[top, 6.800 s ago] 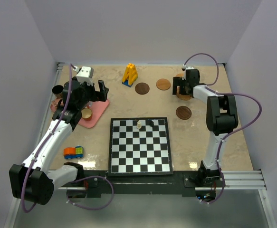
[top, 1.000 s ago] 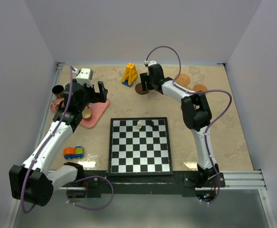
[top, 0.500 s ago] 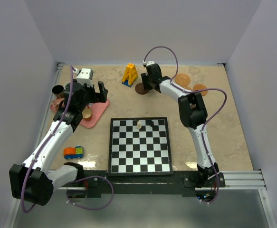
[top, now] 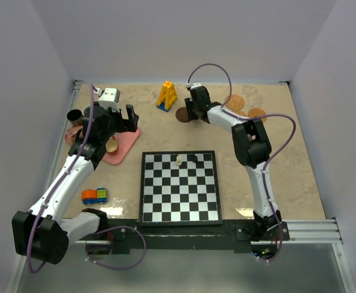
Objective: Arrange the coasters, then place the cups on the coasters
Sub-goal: Move the coaster to the center of the board.
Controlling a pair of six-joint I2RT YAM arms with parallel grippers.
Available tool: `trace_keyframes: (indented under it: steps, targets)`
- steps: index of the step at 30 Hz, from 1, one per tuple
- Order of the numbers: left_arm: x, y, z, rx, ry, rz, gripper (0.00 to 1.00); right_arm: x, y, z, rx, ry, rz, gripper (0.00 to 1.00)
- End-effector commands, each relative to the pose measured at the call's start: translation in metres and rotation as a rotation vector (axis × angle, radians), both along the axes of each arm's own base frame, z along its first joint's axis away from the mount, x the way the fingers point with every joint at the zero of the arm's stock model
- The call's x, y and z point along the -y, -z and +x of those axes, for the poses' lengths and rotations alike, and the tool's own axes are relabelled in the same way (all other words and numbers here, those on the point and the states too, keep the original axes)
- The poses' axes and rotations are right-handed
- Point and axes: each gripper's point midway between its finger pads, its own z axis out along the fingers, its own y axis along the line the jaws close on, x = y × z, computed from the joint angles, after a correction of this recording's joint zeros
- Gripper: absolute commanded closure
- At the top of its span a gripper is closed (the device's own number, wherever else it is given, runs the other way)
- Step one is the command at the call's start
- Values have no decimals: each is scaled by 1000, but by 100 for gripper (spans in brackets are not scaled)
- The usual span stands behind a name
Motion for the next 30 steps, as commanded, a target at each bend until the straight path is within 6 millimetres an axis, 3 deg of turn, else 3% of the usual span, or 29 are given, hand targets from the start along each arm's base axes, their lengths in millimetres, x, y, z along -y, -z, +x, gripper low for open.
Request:
trace_keyframes:
  steps: [1,10,16,18,21,23,30]
  targets:
    - [7,-20,3,60,15,-33,0,28,9,-38,-96,46,-76,57]
    - [10,-22,2,63,28,-47,0,64,1,-93,-139,141,-95,57]
    - [10,-24,1,69,30,-47,0,63,-42,-95,-85,124,-67,50]
    - [9,-25,1,73,29,-47,0,55,-63,-88,-49,104,-33,41]
    - [8,-26,0,76,25,-45,0,38,-80,-80,-24,33,19,9]
    - [8,-27,0,79,23,-46,0,28,-78,-76,-33,-15,32,4]
    - [8,-26,1,77,24,-44,0,25,-48,-65,-81,-45,-22,1]
